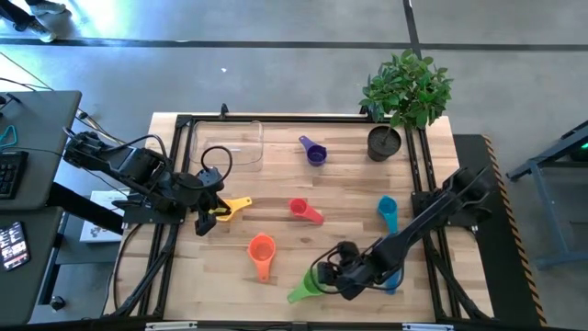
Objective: Nest measuring cups in basket
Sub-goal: Stack the green measuring cup on top of the orange measuring cup
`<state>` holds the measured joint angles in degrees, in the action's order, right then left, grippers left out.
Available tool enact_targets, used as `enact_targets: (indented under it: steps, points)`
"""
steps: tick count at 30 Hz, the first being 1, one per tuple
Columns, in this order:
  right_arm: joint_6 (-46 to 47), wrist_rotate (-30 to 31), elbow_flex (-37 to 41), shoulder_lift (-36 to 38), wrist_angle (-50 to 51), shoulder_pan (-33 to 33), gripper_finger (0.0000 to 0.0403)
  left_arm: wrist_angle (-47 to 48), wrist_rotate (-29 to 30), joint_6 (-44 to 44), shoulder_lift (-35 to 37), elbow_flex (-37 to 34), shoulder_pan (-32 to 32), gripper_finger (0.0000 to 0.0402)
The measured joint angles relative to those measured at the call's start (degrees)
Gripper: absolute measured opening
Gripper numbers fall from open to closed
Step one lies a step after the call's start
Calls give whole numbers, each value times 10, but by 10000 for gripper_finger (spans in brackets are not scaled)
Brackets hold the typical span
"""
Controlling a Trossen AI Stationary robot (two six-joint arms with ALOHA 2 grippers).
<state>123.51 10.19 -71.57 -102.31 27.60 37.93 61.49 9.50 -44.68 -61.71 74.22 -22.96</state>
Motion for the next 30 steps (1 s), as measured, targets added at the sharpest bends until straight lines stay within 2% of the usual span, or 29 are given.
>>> enact_targets:
  steps: [23,26,30]
  points:
    - [11,-29,0,-76,-18,-13,231,0,1,18,0,0,0,47]
    - [8,-31,0,-76,-18,-16,209,1,1,19,0,0,0,47]
    - [-5,-35,0,-76,-17,-19,152,1,1,19,0,0,0,47]
